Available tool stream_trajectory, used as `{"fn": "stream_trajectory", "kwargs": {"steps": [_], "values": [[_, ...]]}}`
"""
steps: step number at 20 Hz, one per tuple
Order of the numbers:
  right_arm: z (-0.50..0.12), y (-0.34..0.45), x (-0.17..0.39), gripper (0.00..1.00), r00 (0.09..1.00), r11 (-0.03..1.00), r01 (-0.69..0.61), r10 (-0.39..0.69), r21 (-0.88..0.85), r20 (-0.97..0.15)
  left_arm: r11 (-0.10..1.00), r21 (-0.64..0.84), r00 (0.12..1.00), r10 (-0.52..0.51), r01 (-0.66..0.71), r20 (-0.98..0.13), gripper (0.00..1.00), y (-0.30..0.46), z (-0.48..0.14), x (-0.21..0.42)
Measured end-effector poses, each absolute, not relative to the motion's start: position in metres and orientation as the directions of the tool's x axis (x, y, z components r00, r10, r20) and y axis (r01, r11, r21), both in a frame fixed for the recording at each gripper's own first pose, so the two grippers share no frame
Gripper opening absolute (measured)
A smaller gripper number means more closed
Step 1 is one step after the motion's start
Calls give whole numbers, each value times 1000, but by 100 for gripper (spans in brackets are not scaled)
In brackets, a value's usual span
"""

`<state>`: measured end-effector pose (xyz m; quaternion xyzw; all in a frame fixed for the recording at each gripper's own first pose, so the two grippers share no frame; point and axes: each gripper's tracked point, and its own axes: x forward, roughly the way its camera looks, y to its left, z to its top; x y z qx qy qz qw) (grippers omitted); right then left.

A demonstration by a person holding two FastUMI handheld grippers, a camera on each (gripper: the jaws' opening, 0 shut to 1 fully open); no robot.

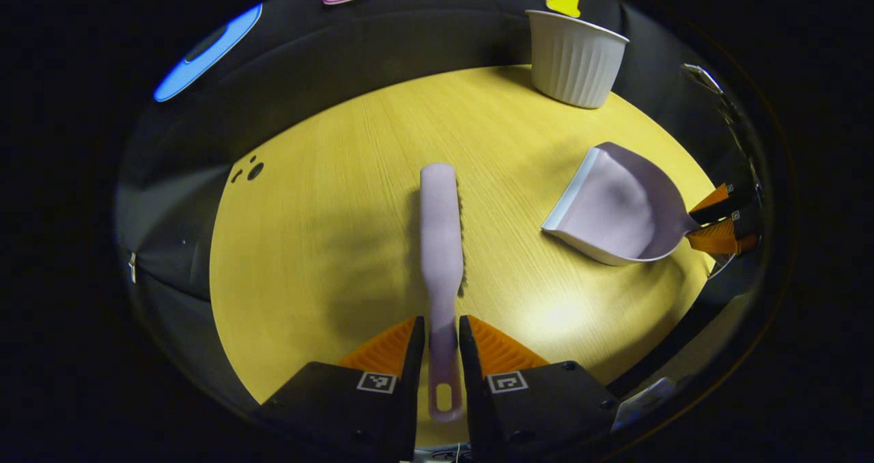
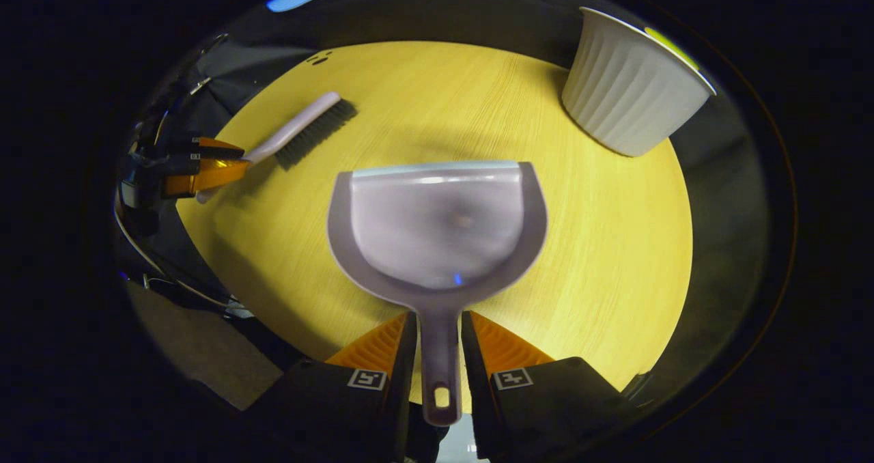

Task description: Pick up the small broom and dustpan from the desktop, sweep the trash into the dustpan with the broom, and then empty the trash into the garbage bin.

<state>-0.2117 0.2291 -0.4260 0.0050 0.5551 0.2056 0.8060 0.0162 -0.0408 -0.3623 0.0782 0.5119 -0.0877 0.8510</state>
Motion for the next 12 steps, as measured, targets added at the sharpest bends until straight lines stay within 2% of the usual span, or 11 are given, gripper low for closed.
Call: {"fn": "stream_trajectory", "kwargs": {"steps": [1,2,3,4,5,6,7,8,12], "values": [[-414,228,-209,39,328,916,-319,348,244,-878,973,40,483,-78,228,-872,34,-43,-351,17],[-401,228,-204,42,359,916,-313,358,249,-862,974,31,510,-91,226,-855,34,-48,-337,21],[-387,226,-198,39,398,918,-311,362,247,-843,975,20,544,-106,220,-832,34,-53,-322,26],[-370,226,-190,39,446,919,-311,365,241,-817,976,8,586,-123,216,-801,29,-59,-305,33],[-355,225,-180,42,498,922,-310,364,230,-787,977,-2,628,-138,211,-766,34,-64,-287,41],[-338,224,-169,39,549,924,-310,365,222,-752,978,-13,669,-153,209,-727,34,-70,-268,50],[-322,223,-158,42,598,927,-308,362,212,-715,978,-22,704,-165,207,-690,29,-75,-250,59],[-305,222,-147,42,649,931,-303,356,201,-673,978,-27,739,-174,207,-651,34,-79,-230,68],[-231,213,-111,41,824,946,-290,324,145,-465,977,-38,859,-203,210,-470,34,-87,-153,94]]}}
